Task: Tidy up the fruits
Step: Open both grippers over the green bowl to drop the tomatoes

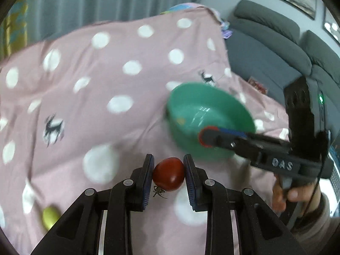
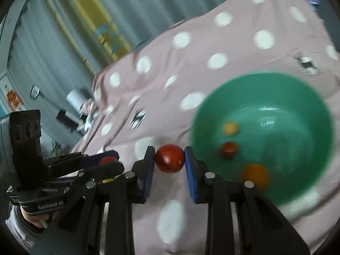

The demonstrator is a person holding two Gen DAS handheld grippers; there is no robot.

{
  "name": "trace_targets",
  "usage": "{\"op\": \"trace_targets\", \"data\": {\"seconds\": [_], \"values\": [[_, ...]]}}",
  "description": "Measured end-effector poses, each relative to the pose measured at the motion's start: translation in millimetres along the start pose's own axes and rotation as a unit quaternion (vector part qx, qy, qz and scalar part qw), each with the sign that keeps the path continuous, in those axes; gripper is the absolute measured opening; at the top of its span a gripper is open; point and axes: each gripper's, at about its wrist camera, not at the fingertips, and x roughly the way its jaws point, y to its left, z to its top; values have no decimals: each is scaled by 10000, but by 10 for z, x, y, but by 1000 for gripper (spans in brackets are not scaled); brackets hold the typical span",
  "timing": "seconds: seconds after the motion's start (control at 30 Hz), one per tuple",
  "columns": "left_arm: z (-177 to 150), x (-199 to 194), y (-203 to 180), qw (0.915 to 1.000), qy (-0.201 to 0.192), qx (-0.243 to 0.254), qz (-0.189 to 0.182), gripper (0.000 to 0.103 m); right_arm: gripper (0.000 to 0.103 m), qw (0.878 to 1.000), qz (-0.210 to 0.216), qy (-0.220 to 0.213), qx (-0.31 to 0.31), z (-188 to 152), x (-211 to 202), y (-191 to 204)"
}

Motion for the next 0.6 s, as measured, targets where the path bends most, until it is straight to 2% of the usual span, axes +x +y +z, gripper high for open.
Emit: {"op": "trace_targets", "data": {"seconds": [0.1,0.23,0.3,0.33,0.4,0.43,0.47,0.6], "values": [[197,229,-240,9998,1,67,-170,29,30,9992,-292,-162,203,6,-183,-246],[362,602,-496,9995,193,207,-148,29,31,9980,-470,-213,378,-5,-301,-444],[396,757,-560,9993,320,172,-67,31,38,9973,-587,-247,370,-13,-351,-480],[395,780,-562,9993,356,142,-20,36,43,9970,-596,-292,407,-17,-374,-491],[347,766,-565,9993,364,92,76,52,43,9969,-537,-366,443,-27,-415,-491],[299,727,-555,9993,348,100,112,65,44,9968,-535,-390,437,-38,-433,-479],[260,679,-531,9993,329,116,154,71,44,9969,-542,-397,417,-53,-444,-470],[68,349,-293,9991,233,48,359,71,44,9982,-361,-339,348,-160,-500,-392]]}}
